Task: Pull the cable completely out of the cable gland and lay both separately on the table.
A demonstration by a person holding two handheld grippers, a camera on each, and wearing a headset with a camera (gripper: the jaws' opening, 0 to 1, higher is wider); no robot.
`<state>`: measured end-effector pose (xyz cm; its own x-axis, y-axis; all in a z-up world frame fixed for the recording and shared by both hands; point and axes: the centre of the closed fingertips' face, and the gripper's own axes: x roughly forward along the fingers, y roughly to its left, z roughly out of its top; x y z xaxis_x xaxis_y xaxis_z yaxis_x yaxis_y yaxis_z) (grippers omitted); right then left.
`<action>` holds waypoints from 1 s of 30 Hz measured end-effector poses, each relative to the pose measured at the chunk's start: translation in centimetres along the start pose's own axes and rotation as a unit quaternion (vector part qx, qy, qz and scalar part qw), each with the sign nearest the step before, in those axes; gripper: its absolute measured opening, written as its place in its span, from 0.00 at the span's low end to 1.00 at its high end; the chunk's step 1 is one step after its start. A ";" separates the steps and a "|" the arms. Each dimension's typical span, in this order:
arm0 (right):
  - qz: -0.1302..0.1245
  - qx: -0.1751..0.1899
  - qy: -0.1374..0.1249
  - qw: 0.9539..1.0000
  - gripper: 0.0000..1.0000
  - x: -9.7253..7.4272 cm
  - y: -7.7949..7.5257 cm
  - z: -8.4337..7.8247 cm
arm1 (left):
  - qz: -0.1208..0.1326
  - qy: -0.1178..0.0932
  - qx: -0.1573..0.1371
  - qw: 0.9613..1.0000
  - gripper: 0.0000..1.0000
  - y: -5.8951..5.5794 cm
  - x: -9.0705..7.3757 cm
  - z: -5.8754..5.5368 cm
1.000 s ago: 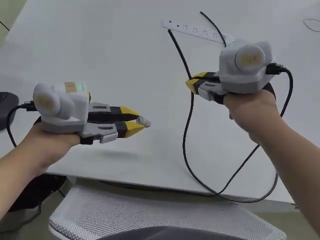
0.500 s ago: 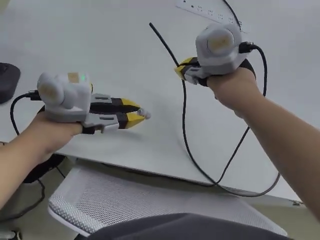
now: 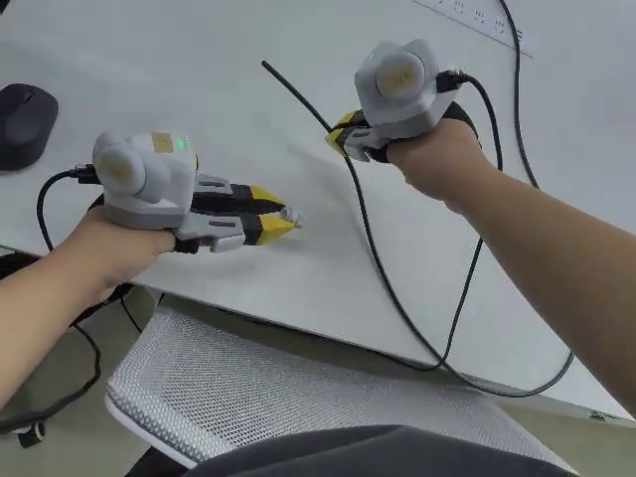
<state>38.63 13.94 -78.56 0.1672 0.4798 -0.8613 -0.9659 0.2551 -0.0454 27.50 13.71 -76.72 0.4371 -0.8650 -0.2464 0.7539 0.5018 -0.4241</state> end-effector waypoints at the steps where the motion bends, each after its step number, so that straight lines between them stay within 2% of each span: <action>1: 0.002 -0.002 0.002 1.000 0.00 0.2 0.1 0.0 | 0.001 -0.001 -0.002 1.000 0.15 0.1 0.0 0.0; 7: 0.018 -0.016 0.010 1.000 0.00 2.1 0.6 -0.4 | 0.006 0.005 -0.008 1.000 0.15 0.9 0.3 -1.0; 13: 0.028 -0.022 0.015 0.999 0.00 3.0 0.8 -0.4 | 0.011 0.006 -0.017 1.000 0.15 1.6 0.5 -1.7; 22: 0.034 -0.028 0.012 0.999 0.00 3.5 1.4 -0.3 | 0.019 0.014 -0.024 0.999 0.15 2.1 0.6 -2.8; 25: 0.037 -0.026 0.012 0.999 0.00 3.6 1.5 -0.2 | 0.018 0.009 -0.028 0.999 0.15 2.1 0.6 -2.7; 30: 0.036 -0.037 0.014 0.999 0.00 3.6 1.6 -0.2 | 0.022 0.019 -0.024 0.999 0.15 2.2 0.7 -3.1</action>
<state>37.60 15.91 -81.90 0.0922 0.4713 -0.8771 -0.9873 0.1575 -0.0192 27.96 14.24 -80.48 0.4501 -0.8420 -0.2974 0.7093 0.5394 -0.4537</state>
